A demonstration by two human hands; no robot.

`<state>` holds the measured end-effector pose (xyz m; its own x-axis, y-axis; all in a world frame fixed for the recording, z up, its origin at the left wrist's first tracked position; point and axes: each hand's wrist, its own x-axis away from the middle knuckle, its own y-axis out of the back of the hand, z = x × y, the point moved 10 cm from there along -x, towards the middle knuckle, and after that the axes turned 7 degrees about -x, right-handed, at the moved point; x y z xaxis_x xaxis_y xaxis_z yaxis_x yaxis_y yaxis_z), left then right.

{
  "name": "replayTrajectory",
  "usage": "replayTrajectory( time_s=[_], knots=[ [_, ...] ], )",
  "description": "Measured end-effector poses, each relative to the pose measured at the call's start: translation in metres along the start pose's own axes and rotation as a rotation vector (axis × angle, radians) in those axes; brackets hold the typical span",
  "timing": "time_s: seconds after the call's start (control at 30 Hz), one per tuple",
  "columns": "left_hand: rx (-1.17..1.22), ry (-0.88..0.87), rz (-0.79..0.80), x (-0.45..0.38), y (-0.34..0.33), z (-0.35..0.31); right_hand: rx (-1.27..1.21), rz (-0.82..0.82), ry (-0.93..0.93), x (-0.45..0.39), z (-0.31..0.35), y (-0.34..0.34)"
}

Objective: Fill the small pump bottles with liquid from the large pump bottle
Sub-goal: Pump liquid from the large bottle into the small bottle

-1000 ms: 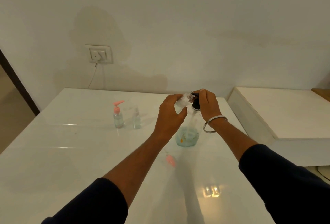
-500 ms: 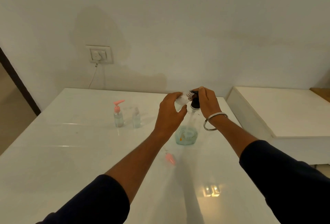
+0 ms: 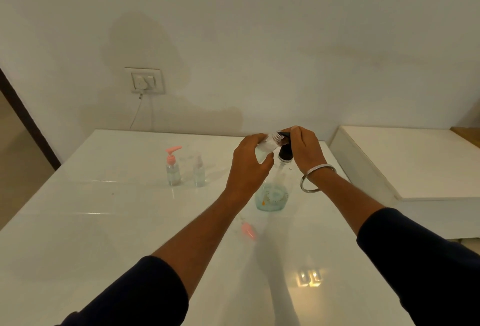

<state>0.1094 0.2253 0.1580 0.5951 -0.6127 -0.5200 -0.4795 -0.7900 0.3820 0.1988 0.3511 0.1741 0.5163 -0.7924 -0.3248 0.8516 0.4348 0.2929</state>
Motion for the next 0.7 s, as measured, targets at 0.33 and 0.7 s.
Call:
replayTrajectory(
  time_s=[0.33,0.7],
  knots=[
    [-0.013,0.037,-0.003,-0.002,-0.004,0.011,-0.003,-0.009,-0.004,-0.001,-0.005,-0.005],
    [-0.039,-0.002,-0.010,-0.003,0.002,0.006,0.047,0.017,0.012,-0.007,0.005,-0.004]
  ],
)
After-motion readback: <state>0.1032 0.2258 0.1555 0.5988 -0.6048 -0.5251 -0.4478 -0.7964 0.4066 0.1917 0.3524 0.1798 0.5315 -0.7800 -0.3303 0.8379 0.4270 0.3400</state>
